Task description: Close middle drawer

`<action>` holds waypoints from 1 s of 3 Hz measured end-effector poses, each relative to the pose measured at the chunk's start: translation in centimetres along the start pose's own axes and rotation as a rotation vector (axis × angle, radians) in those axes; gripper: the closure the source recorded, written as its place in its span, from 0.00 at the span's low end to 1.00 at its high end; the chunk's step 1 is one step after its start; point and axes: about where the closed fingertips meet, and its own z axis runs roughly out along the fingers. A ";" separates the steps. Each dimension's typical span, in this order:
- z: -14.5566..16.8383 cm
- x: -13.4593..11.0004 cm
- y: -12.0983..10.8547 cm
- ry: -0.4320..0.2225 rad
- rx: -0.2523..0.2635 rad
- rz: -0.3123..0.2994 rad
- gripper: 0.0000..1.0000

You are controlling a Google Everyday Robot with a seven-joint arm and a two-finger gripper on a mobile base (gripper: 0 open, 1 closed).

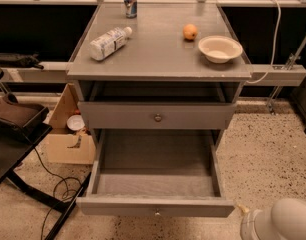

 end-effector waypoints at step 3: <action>7.6 2.2 1.4 -0.024 -0.040 0.002 0.26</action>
Offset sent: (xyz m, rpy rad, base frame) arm -0.0054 0.0109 -0.0409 0.0098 -0.0019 0.0098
